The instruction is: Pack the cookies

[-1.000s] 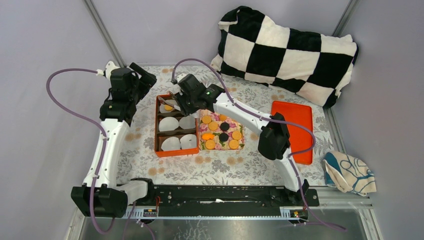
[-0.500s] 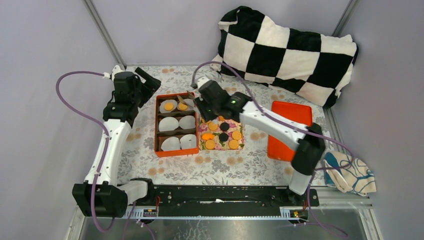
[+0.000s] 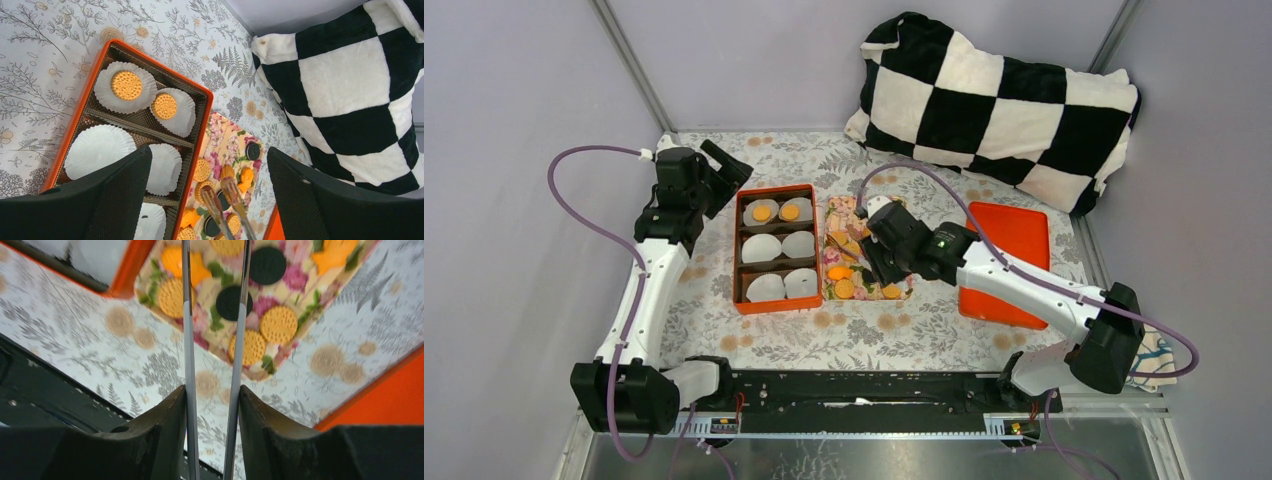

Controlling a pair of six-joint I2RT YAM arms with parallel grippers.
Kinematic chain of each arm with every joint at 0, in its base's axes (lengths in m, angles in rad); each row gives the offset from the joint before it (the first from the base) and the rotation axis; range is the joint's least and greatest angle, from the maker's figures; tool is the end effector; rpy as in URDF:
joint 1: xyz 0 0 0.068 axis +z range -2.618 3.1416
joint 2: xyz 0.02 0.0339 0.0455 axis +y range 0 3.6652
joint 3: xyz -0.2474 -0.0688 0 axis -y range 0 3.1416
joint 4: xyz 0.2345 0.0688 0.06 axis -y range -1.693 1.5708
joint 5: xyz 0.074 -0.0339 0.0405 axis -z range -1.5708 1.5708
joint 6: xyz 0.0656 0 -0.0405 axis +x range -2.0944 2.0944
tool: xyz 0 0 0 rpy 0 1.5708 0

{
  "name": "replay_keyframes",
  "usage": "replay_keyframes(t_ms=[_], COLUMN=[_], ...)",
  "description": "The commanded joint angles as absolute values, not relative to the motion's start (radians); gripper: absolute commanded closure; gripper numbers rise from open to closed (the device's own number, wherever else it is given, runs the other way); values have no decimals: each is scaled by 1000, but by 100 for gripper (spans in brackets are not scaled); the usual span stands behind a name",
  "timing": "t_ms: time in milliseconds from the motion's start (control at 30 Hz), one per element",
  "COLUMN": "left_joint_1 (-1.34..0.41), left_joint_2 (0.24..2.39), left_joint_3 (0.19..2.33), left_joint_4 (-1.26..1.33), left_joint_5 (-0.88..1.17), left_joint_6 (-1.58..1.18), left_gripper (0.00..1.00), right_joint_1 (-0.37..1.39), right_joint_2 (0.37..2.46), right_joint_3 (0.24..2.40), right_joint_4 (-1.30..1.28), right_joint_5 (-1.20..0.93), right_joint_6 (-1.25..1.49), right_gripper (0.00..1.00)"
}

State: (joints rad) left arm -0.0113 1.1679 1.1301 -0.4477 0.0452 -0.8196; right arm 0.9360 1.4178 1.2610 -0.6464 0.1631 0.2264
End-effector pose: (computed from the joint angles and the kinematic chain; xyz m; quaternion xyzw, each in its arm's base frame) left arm 0.2830 -0.0062 0.3271 -0.3259 0.7917 -0.2261 0.4645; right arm 0.1981 0.2510 0.2808 -0.2925 0.8772 0.1418 0.3534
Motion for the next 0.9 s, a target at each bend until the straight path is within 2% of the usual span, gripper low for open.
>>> replay_keyframes(t_ms=[0,333,733,833,867], left_joint_1=[-4,-3,-4,-4,-3], left_joint_2=[1169,1171,1170,1174,1176], left_joint_3=[1118,1115,1109,1103,1101], left_joint_4=[-407,-410,-409,-407,-405], left_joint_5=[62,63,67,70,72], left_joint_6=[-825,-830,-827,-829,-830], left_gripper=[11,11,11,11,11], right_joint_1=[952,952,953,953,953], right_joint_2=[1398,1458,1590,1612,1616], right_joint_3=[1214,1164,1265,1287,1294], right_joint_4=[-640,-572,-575,-581,-580], right_joint_5=[139,182,221,226,229], right_joint_6=[271,248,189,177,174], right_gripper=[54,52,52,57,63])
